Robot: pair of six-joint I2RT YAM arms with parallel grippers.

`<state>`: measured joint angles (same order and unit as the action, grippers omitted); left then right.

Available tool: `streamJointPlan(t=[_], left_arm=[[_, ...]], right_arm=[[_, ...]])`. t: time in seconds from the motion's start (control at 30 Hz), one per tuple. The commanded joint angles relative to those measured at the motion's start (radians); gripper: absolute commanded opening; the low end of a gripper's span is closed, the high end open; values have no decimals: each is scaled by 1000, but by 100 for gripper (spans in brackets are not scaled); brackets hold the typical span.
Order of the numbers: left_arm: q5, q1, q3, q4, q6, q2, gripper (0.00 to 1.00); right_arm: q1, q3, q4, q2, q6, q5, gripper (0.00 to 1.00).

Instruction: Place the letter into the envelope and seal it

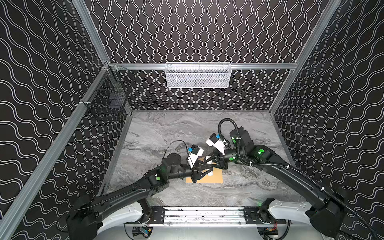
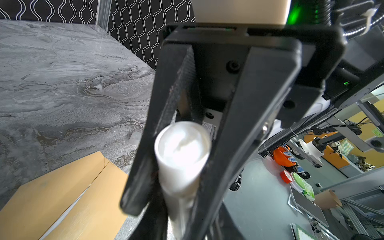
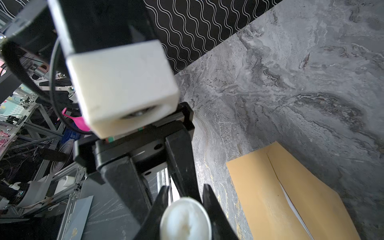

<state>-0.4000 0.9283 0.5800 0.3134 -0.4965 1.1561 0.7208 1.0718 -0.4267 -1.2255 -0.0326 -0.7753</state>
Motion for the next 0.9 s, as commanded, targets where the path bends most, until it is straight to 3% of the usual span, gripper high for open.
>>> streamJointPlan(t=[0.0,0.17,0.23,0.33,0.43,0.57,0.87], left_arm=[[-2,-2,4,126,-20,9,15],[-7,-3,13,117,-32,17,6],[-7,-3,14,123,-45,20,0],[-1,-6,11,136,-79,20,0],[9,-16,1,176,-134,16,0],[28,-34,-13,251,-218,14,0],[59,-75,-91,518,-398,71,0]], right_arm=[[6,3,-18,-10,4,-25,2],[5,12,-24,-17,2,-15,12],[6,20,-27,-16,0,-3,30],[1,36,-36,11,-15,64,54],[-24,18,8,78,-33,141,66],[-36,-95,158,231,-90,238,69],[18,-591,726,638,-313,366,65]])
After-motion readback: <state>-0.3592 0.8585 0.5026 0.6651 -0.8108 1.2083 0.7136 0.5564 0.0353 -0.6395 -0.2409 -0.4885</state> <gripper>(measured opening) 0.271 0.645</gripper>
